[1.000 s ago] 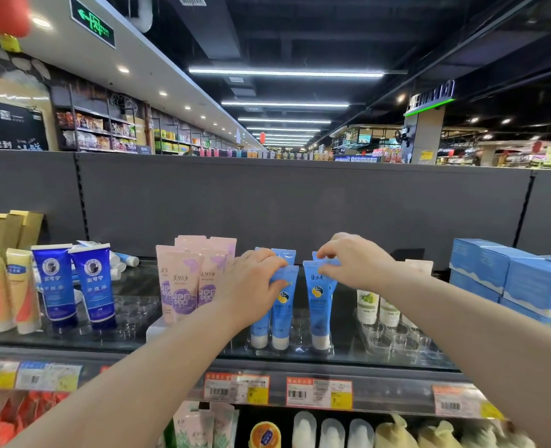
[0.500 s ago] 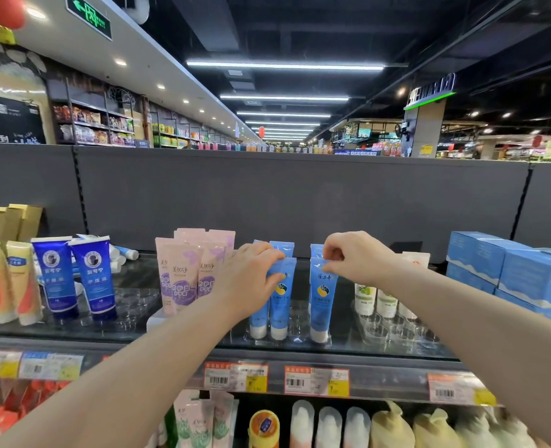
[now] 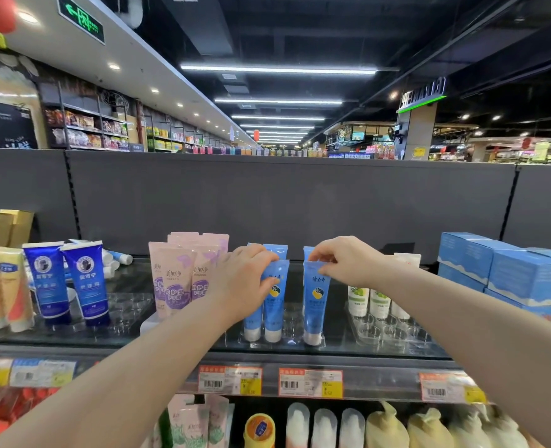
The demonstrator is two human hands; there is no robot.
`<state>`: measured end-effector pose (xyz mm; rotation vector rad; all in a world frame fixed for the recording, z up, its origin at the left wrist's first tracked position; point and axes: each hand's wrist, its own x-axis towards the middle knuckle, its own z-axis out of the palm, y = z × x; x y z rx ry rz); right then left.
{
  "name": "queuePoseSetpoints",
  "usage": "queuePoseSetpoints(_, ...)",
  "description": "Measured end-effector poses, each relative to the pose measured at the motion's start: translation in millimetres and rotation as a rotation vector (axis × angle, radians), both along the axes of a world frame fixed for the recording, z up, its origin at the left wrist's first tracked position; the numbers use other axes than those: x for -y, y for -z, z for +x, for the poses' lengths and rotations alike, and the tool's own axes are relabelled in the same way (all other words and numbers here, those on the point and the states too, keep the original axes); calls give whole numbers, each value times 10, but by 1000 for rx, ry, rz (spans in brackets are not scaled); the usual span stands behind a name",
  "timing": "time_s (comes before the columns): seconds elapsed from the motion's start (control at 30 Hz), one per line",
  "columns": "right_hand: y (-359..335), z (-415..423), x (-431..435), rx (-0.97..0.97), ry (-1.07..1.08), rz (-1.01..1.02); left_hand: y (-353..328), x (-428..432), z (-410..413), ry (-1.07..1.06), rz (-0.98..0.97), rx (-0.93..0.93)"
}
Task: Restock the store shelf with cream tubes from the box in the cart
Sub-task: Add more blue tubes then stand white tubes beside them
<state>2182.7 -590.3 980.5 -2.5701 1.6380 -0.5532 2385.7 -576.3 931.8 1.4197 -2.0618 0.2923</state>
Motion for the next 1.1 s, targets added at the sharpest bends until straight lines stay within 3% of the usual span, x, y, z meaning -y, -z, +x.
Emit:
queuePoseSetpoints(0.6, 2, 23, 28, -36, -1, -37, -64, 1, -33, -8, -2, 69)
queuePoseSetpoints(1.1, -316, -44, 487, -56, 55, -68, -150, 154, -13, 24, -5, -1)
